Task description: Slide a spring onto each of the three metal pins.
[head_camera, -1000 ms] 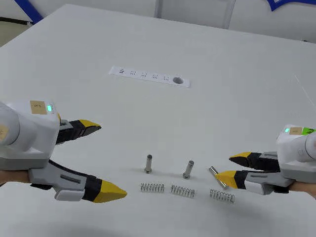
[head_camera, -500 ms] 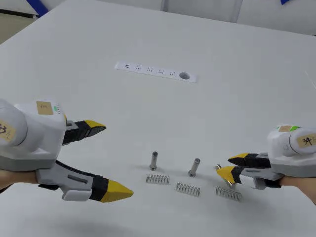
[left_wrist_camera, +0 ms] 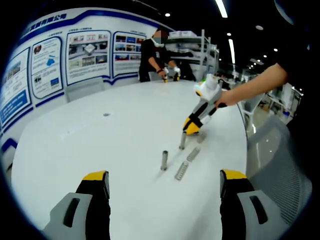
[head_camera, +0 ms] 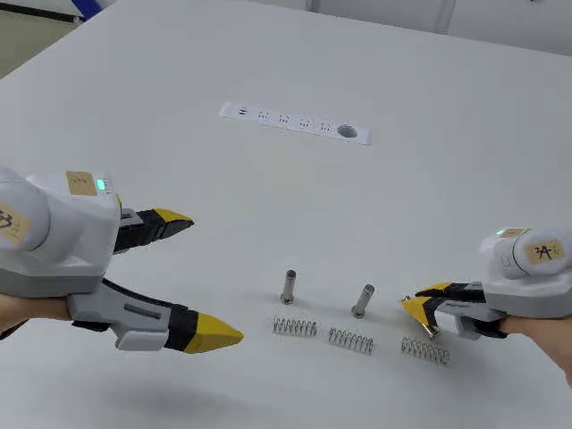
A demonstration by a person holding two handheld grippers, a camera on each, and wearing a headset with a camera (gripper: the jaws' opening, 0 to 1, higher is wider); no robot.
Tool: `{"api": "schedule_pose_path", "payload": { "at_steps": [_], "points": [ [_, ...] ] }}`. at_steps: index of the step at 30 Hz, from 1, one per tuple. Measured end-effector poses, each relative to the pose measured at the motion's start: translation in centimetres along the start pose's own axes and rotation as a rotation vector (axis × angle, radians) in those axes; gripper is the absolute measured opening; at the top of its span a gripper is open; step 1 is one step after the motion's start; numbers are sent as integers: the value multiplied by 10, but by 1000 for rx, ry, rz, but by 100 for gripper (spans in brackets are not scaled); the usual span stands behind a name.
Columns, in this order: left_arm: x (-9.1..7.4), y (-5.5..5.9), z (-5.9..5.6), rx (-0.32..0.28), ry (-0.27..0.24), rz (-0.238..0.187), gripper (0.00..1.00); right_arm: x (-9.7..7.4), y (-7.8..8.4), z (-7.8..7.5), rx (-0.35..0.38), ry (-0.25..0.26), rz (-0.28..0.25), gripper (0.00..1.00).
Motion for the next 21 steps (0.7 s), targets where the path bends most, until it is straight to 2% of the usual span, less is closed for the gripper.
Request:
{"api": "schedule_pose_path", "payload": {
  "at_steps": [4, 7, 9, 14, 21],
  "points": [
    [1, 2, -1, -4, 3, 4, 93, 6, 3, -1, -26, 8, 42, 12],
    [2, 2, -2, -2, 5, 7, 93, 8, 5, 4, -6, 11, 78, 11],
    [1, 2, -1, -2, 3, 6, 93, 8, 2, 4, -37, 28, 74, 11],
    [0, 1, -1, -4, -1, 2, 92, 8, 2, 3, -47, 45, 90, 9],
    [-3, -6, -4, -20, 1, -26, 91, 9, 2, 1, -20, 61, 95, 8]
  ]
}}
Point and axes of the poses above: the centre of the closed fingertips' face, and the gripper's own axes: x roughly forward along the fingers, z roughly to its left, y roughly out of its underside, the point moved 4 cm from there along -x, roughly backward along the fingers, and after that the axes turned 13 degrees about -x, right-handed, at the moved point
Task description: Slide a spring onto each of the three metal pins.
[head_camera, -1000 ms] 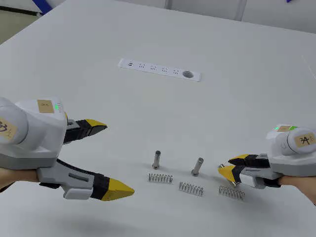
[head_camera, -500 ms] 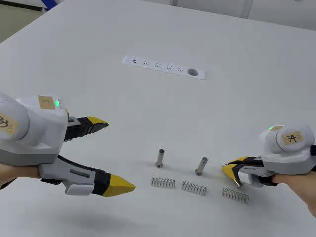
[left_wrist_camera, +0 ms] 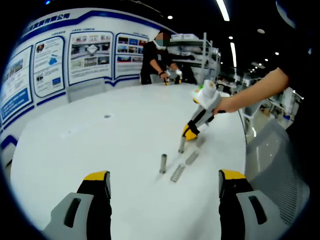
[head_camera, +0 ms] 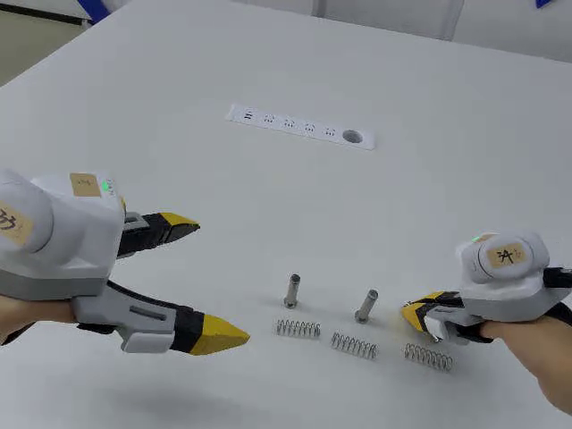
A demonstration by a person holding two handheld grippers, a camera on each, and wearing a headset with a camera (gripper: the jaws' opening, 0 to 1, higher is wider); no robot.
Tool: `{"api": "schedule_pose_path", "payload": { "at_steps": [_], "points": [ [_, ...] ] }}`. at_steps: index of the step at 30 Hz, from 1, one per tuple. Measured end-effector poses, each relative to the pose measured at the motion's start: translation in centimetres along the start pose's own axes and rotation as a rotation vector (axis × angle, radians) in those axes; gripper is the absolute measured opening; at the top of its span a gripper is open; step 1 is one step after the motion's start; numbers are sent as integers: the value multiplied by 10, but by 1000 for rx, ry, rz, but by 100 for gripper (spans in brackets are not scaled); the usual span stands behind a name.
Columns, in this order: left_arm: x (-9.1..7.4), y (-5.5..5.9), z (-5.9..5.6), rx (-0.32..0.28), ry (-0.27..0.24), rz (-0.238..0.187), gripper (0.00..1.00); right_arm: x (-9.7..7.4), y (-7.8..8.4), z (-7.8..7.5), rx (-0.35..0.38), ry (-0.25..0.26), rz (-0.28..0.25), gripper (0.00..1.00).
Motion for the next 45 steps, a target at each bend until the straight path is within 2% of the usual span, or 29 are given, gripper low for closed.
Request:
{"api": "schedule_pose_path", "payload": {
  "at_steps": [3, 5, 16, 30, 37, 45],
  "points": [
    [-1, 0, -1, 3, -2, 3, 90, 0, 1, 0, 5, -5, -7, 8],
    [-2, 0, -2, 1, 0, 5, 90, -2, -1, 1, 34, -5, -27, 8],
    [-1, 1, -5, -3, 7, 4, 89, -11, -3, 3, 52, -1, -72, 8],
    [1, -1, -12, -1, 22, -7, 89, -22, -7, 1, 50, 31, -120, 8],
    [-2, 0, -11, -2, 14, -6, 89, -27, -7, 2, 55, 42, -138, 8],
    [-1, 0, -19, 5, 28, -6, 89, -33, -10, 1, 54, 56, -166, 8]
  ]
}}
Point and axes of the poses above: the centre of the closed fingertips' face, and the gripper's own axes: x roughly forward along the fingers, z roughly to its left, y roughly out of its underside, the point moved 4 cm from there along -x, roughly backward along the fingers, and after that the axes turned 13 degrees about -x, right-handed, at the moved point
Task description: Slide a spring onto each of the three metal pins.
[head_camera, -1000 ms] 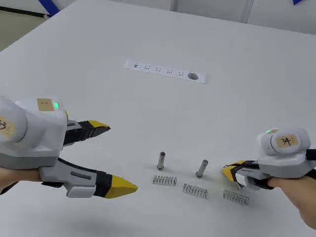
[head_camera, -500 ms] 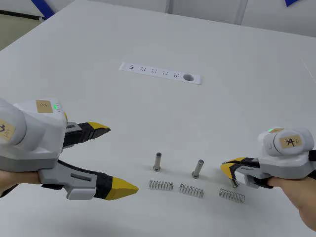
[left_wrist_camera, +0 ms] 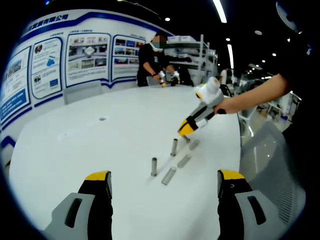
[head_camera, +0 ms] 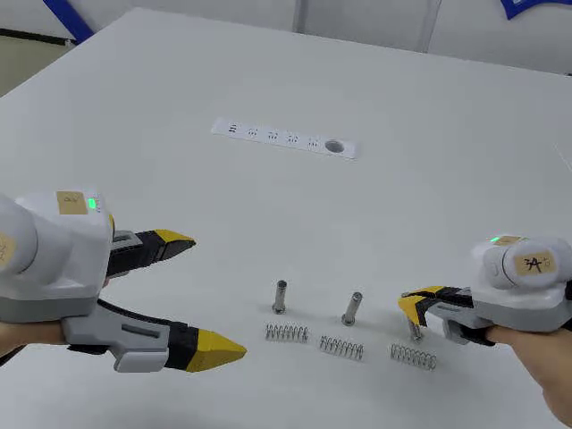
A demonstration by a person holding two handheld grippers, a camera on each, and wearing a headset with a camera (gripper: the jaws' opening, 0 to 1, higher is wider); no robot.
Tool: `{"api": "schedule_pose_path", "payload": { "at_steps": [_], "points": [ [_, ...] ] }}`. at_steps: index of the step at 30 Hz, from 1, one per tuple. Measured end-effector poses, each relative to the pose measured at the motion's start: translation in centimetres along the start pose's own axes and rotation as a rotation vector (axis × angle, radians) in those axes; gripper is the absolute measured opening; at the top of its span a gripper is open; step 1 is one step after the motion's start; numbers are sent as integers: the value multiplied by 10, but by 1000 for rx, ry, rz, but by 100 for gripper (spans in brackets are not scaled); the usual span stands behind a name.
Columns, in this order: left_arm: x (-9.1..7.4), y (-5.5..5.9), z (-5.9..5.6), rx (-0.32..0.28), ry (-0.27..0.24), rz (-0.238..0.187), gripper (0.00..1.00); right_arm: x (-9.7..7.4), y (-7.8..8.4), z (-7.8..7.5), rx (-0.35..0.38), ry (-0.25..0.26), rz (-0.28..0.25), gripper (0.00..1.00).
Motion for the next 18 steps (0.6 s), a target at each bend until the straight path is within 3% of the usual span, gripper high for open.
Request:
{"api": "schedule_pose_path", "payload": {
  "at_steps": [6, 18],
  "points": [
    [1, -1, -3, 6, 4, 0, 89, -5, 1, 0, -35, 17, -19, 8],
    [0, -1, -9, 17, 10, 6, 88, -17, 6, 3, -10, 39, -83, 8]
  ]
}}
Point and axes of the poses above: the centre of the closed fingertips' face, and the gripper's own axes: x roughly forward along the fingers, z roughly to its left, y roughly out of its underside, the point moved 4 cm from there along -x, roughly backward along the fingers, and after that the axes turned 13 degrees about -x, right-handed, at the moved point
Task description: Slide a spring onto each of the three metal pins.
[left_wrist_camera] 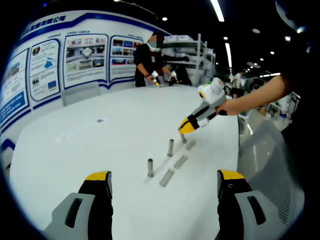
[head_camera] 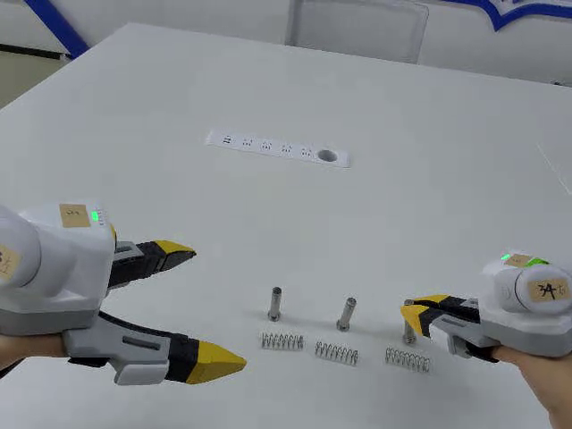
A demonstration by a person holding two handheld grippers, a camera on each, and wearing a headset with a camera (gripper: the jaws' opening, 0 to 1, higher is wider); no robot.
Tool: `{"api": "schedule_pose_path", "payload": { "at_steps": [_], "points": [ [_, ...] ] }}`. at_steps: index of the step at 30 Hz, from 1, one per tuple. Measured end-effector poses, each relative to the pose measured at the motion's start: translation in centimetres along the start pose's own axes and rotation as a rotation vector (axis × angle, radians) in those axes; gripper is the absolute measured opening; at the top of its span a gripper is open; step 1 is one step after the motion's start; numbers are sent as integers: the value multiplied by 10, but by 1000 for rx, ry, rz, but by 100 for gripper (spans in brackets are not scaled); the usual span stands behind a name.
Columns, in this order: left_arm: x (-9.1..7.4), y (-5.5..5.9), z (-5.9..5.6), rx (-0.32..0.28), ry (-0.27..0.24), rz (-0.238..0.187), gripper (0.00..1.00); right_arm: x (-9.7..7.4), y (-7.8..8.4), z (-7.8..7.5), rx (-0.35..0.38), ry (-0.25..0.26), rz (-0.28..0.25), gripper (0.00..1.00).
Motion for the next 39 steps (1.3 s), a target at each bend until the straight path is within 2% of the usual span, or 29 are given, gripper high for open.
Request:
{"api": "schedule_pose_path", "payload": {
  "at_steps": [3, 6, 12, 16, 26, 30, 33, 35, 39],
  "points": [
    [0, 1, -1, 4, 0, 7, 88, -2, 1, 1, -2, 4, -13, 8],
    [0, 2, -2, 10, -5, 10, 88, -4, 1, 4, -40, 7, -36, 8],
    [0, 6, -7, 11, -2, 16, 88, -10, 6, 5, -39, 25, -61, 8],
    [0, 7, -8, 13, 0, 19, 88, -12, 8, 4, -23, 31, -66, 9],
    [2, 7, -12, 25, 9, 23, 88, -14, 13, 7, -42, 26, -49, 9],
    [0, 7, -13, 22, 10, 23, 88, -15, 14, 9, -32, 9, -36, 10],
    [-2, 7, -13, 18, 7, 16, 88, -15, 14, 10, -21, -7, -37, 19],
    [-3, 7, -11, 18, 1, 19, 88, -17, 15, 10, -42, -16, -29, 20],
    [-2, 11, -10, 20, -4, 35, 87, -21, 21, 11, -98, -75, 5, 23]
  ]
}}
Point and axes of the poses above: the centre of the closed fingertips' face, and the gripper's own axes: x roughly forward along the fingers, z roughly to its left, y roughly out of its underside, the point moved 4 cm from there along -x, roughly backward along the fingers, and after that the axes turned 13 degrees about -x, right-handed, at the moved point
